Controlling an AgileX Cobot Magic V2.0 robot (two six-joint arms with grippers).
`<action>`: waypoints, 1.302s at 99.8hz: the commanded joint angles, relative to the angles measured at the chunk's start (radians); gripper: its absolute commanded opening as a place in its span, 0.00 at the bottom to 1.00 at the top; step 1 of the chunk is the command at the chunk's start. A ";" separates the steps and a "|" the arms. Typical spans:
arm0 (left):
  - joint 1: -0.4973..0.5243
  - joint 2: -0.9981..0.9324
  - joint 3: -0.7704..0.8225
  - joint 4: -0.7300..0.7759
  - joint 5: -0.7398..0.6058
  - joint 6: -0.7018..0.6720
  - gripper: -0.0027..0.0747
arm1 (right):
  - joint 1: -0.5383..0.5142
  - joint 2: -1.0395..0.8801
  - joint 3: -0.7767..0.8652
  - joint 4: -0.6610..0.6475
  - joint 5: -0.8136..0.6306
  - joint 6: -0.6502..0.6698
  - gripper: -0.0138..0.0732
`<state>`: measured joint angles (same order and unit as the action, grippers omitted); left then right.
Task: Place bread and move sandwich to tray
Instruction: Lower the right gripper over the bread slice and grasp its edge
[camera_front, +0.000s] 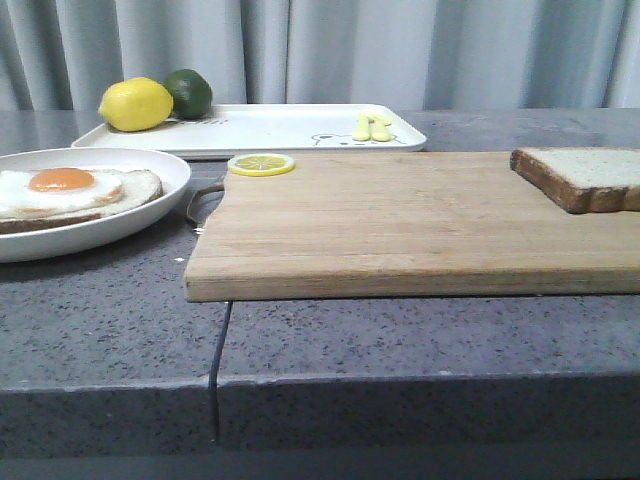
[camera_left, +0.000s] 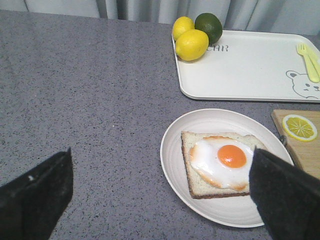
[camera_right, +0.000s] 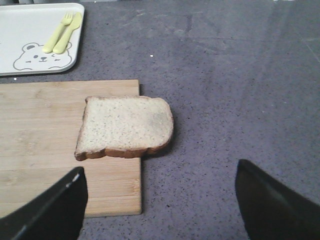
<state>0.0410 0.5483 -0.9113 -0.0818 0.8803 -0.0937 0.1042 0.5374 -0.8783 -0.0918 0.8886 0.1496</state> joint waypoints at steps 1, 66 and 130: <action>-0.003 0.011 -0.032 -0.009 -0.065 -0.011 0.89 | -0.021 0.029 -0.030 0.022 -0.071 -0.044 0.85; -0.003 0.011 -0.032 -0.009 -0.065 -0.011 0.89 | -0.544 0.348 -0.029 0.760 -0.140 -0.549 0.83; -0.003 0.011 -0.032 -0.009 -0.065 -0.011 0.89 | -0.643 0.712 0.163 1.326 -0.163 -0.999 0.83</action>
<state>0.0410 0.5483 -0.9113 -0.0818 0.8803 -0.0937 -0.5337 1.2453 -0.7008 1.1322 0.7331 -0.7924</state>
